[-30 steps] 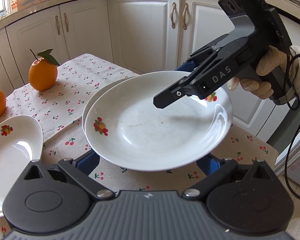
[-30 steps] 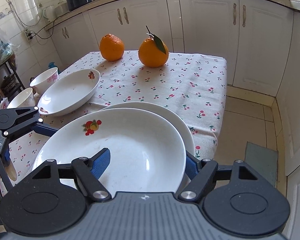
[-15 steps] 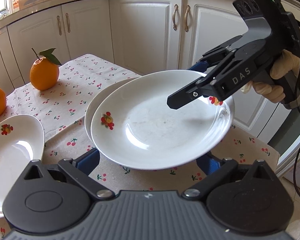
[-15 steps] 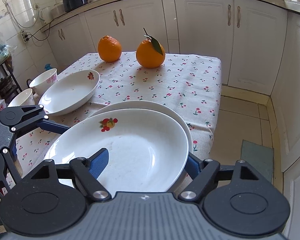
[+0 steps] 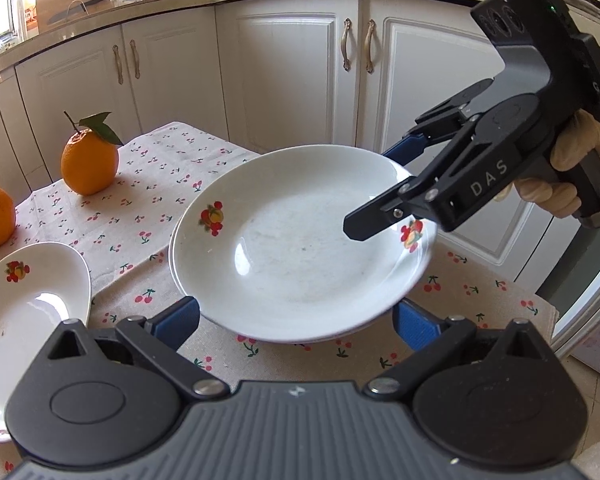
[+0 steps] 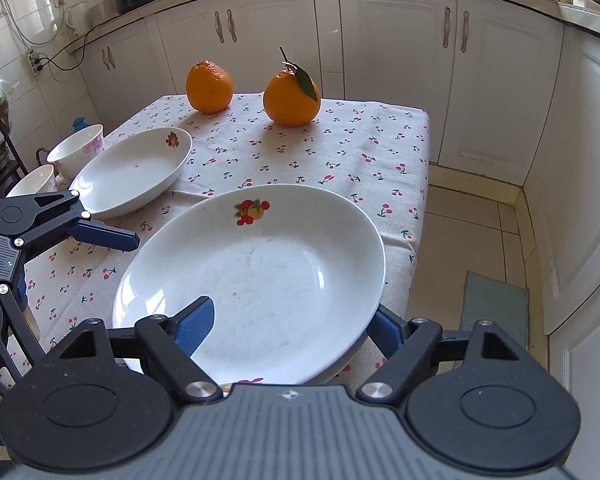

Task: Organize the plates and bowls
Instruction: 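Lower the large plate onto the stained plate and open the right gripper, then withdraw the right gripper and move it to the white fruit-print plate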

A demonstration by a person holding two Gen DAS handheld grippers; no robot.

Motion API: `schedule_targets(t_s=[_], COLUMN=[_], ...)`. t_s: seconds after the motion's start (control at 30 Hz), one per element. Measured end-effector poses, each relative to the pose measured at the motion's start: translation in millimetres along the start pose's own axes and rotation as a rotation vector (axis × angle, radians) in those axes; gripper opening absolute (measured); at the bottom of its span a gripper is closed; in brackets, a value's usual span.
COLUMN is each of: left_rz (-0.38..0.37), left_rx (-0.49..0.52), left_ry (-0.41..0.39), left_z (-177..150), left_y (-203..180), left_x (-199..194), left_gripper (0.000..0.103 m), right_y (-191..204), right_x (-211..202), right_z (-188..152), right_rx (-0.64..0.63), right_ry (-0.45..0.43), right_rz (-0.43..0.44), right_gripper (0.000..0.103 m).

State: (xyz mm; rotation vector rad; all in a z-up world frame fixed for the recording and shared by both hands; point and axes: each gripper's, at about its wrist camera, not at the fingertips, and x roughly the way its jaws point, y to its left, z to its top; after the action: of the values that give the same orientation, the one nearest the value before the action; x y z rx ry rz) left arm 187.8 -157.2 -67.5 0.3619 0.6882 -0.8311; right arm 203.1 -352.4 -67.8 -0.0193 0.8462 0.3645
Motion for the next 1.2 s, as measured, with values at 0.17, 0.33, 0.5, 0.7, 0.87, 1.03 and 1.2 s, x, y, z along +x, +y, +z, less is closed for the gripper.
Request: schedule_targets(t_s=[0.17, 0.33, 0.5, 0.7, 0.87, 1.03, 1.2], left_rz=[0.008, 0.026, 0.074, 0.179, 0.246, 0.350, 0.441], left_rx=[-0.005, -0.021, -0.063, -0.147, -0.204, -0.261, -0.322], left_ry=[-0.029, -0.063, -0.110, -0.130, -0.106, -0.078, -0.075], left_z=[-2, -4, -12, -27, -44, -59, -69], left_y=[-1, 0, 3, 16, 32, 45, 56], left_x=[-11, -28, -50, -70, -77, -77, -76], left_gripper=[0.102, 0.102, 0.102, 0.102, 0.102, 0.102, 0.102], right_y=[7, 15, 32, 56, 74, 97, 118], right_x=[3, -6, -22, -26, -28, -29, -26], right_z=[-4, -9, -5, -2, 2, 7, 15], right_rx=[-0.010, -0.019, -0.044, -0.087, -0.087, -0.144, -0.205], right_ry=[0.028, -0.005, -0.051, -0.046, -0.052, -0.044, -0.043], right_rz=[-0.035, -0.040, -0.047, -0.021, 0.004, -0.011, 0.012], right_gripper=[0.095, 0.103, 0.103, 0.103, 0.103, 0.103, 0.103])
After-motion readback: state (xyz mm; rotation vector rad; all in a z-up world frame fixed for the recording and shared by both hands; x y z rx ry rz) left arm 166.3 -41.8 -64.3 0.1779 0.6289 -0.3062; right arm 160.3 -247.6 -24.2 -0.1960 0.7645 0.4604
